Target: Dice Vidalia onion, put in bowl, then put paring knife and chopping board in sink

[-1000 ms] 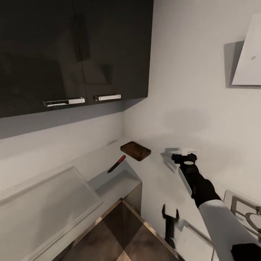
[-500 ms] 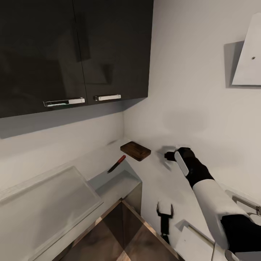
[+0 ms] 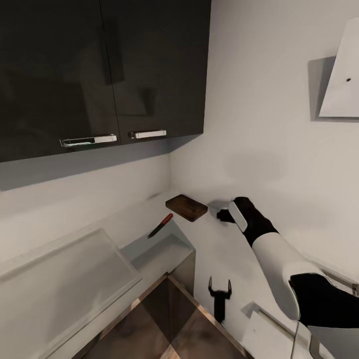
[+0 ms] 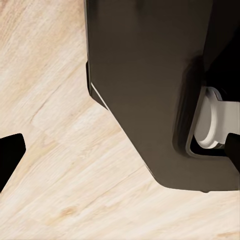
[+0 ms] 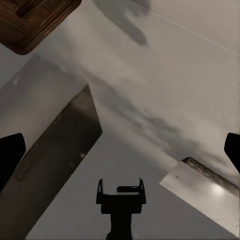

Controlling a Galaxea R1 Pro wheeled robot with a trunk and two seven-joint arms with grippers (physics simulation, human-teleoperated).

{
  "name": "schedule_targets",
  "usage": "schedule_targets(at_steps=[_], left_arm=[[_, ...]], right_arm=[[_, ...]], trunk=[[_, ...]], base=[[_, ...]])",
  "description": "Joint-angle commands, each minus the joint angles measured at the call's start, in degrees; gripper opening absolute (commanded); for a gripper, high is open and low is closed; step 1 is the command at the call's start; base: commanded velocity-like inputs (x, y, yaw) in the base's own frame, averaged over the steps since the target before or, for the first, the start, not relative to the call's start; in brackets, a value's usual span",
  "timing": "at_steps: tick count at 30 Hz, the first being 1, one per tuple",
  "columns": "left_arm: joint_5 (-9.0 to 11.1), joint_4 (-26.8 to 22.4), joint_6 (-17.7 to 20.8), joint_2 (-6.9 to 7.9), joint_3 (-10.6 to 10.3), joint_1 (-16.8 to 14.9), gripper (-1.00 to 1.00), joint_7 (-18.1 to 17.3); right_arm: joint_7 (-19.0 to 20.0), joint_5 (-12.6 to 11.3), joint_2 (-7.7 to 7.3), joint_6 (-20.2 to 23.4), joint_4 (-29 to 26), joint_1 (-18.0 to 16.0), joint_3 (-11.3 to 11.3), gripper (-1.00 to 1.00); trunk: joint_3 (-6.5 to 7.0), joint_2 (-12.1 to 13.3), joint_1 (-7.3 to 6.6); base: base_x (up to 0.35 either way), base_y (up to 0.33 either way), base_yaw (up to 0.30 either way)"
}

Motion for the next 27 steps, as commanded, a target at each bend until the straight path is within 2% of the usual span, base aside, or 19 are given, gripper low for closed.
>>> schedule_targets(at_steps=[1,8,19,27], left_arm=[[0.0,-0.1,0.3,-0.03,0.1,0.0,1.00,-0.1],[0.0,-0.1,0.3,-0.08,0.1,0.0,1.00,-0.1],[0.0,-0.1,0.3,-0.09,0.1,0.0,1.00,-0.1],[0.0,-0.1,0.3,-0.09,0.1,0.1,1.00,-0.1]], right_arm=[[-0.6,-0.7,0.07,-0.1,1.2,-0.5,0.1,1.00],[-0.5,-1.7,0.22,-0.7,2.9,-1.3,-0.2,1.00],[-0.5,-2.1,0.25,-0.7,0.6,-1.5,-0.3,1.00],[-0.5,-2.2,0.26,-0.6,-0.6,-1.5,-0.6,1.00]], trunk=[[-0.05,-0.1,0.03],[-0.05,-0.1,0.03],[-0.05,-0.1,0.03],[-0.05,-0.1,0.03]], base=[[0.000,0.000,0.000],[0.000,0.000,0.000],[0.112,0.000,0.000],[0.022,0.000,0.000]])
